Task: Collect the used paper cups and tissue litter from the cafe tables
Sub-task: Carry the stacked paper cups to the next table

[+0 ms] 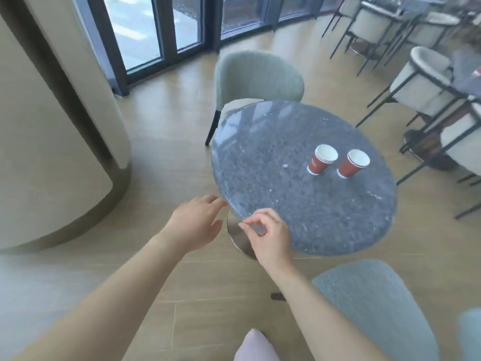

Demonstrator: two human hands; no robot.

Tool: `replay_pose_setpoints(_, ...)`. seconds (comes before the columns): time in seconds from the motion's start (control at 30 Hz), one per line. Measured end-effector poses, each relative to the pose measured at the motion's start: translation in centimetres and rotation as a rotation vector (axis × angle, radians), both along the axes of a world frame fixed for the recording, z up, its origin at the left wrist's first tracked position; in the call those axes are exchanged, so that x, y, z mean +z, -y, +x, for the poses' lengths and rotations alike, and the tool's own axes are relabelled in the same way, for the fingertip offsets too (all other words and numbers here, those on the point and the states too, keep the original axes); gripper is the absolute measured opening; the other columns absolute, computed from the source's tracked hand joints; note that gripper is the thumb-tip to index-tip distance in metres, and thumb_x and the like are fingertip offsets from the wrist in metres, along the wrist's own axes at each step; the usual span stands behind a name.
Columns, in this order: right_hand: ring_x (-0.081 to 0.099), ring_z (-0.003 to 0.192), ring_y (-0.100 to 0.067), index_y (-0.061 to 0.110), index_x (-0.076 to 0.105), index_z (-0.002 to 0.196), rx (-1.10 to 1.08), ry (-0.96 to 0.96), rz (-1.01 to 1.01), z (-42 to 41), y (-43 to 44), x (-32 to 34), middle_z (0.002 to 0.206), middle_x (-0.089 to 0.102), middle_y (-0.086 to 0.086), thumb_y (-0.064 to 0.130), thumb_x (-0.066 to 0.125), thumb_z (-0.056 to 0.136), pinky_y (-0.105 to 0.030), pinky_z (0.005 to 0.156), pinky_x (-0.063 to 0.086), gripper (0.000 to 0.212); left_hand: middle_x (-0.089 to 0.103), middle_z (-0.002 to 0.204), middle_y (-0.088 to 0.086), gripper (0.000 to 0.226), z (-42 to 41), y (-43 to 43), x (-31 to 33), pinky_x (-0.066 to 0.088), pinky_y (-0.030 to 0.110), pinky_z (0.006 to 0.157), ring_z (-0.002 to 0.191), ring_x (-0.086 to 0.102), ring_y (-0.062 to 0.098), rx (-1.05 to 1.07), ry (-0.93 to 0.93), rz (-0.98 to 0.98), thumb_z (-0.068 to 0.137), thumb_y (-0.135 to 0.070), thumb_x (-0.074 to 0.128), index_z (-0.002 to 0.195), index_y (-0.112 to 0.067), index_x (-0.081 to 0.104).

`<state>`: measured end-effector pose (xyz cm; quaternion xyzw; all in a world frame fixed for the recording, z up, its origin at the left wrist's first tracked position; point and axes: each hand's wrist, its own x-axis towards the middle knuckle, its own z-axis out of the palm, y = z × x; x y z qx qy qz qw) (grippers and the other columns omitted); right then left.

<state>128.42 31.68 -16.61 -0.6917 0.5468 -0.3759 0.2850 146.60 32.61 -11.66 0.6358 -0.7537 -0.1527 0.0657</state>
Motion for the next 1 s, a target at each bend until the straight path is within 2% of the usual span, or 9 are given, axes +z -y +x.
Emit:
replay_pose_setpoints(0.17,0.053,0.077,0.003,0.025,0.065,0.068,-0.171,-0.053,-0.043,-5.3,4.1,2.5,0.082,0.055,0.013,0.02,0.076,0.073,-0.007,0.062,0.036,0.014,0.047,0.133,-0.007,0.043,-4.5,5.8,2.9,0.047,0.035,0.085,0.119,0.049,0.02,-0.154,0.004,-0.016,0.09,-0.03,0.047,0.133,-0.029,0.04)
replay_pose_setpoints(0.33,0.051,0.072,-0.004,0.023,0.065,0.067,-0.328,-0.059,-0.043,-10.6,10.1,2.1,0.079,0.056,0.012,0.019,0.075,0.074,-0.01,0.062,0.037,0.013,0.046,0.132,-0.004,0.044,-10.2,13.6,3.1,0.045,0.035,0.086,0.12,0.047,0.021,-0.334,0.092,-0.002,0.091,-0.031,0.046,0.134,-0.028,0.038)
replay_pose_setpoints(0.5,0.051,0.066,-0.003,0.023,0.065,0.067,-0.431,-0.029,0.011,-16.0,18.2,1.2,0.077,0.056,0.012,0.016,0.075,0.074,-0.014,0.062,0.037,0.014,0.045,0.133,-0.004,0.044,-15.9,22.5,2.5,0.043,0.034,0.087,0.121,0.046,0.021,-0.402,0.116,0.022,0.09,-0.03,0.046,0.133,-0.028,0.038)
replay_pose_setpoints(0.63,0.051,0.065,-0.003,0.02,0.067,0.072,-0.435,-0.056,0.059,-19.0,24.2,0.9,0.083,0.052,0.014,0.016,0.073,0.075,-0.01,0.063,0.037,0.008,0.046,0.132,-0.002,0.044,-19.5,28.5,1.5,0.043,0.034,0.086,0.121,0.045,0.022,-0.432,0.132,0.063,0.091,-0.03,0.046,0.135,-0.028,0.037)
replay_pose_setpoints(0.73,0.053,0.069,-0.01,0.019,0.069,0.078,-0.431,-0.106,0.137,-20.3,27.8,0.1,0.091,0.051,0.012,0.019,0.07,0.079,-0.023,0.067,0.043,0.002,0.046,0.131,-0.002,0.045,-20.9,32.2,0.7,0.043,0.034,0.086,0.121,0.045,0.021,-0.415,0.128,0.106,0.091,-0.028,0.045,0.135,-0.028,0.037)
replay_pose_setpoints(0.8,0.053,0.071,-0.01,0.02,0.069,0.083,-0.409,-0.134,0.208,-20.7,29.6,-0.8,0.095,0.051,0.012,0.022,0.066,0.083,-0.026,0.068,0.045,0.003,0.045,0.131,-0.003,0.045,-21.4,34.1,0.0,0.043,0.034,0.084,0.122,0.044,0.02,-0.418,0.133,0.133,0.09,-0.027,0.045,0.135,-0.028,0.037)
replay_pose_setpoints(0.93,0.048,0.082,-0.005,0.014,0.07,0.097,-0.348,-0.201,0.261,-20.5,31.4,-2.6,0.102,0.052,0.009,0.016,0.061,0.086,-0.015,0.073,0.035,0.014,0.043,0.133,-0.003,0.044,-22.2,37.3,-1.5,0.044,0.034,0.084,0.124,0.041,0.019,-0.418,0.099,0.175,0.09,-0.026,0.046,0.134,-0.028,0.039)
replay_pose_setpoints(1.0,0.048,0.078,-0.001,0.015,0.07,0.095,-0.36,-0.203,0.267,-20.5,31.5,-3.2,0.1,0.05,0.012,0.015,0.061,0.086,-0.012,0.071,0.034,0.013,0.042,0.134,-0.004,0.044,-22.7,38.3,-2.2,0.045,0.034,0.083,0.123,0.041,0.019,-0.426,0.075,0.185,0.09,-0.026,0.048,0.133,-0.028,0.039)
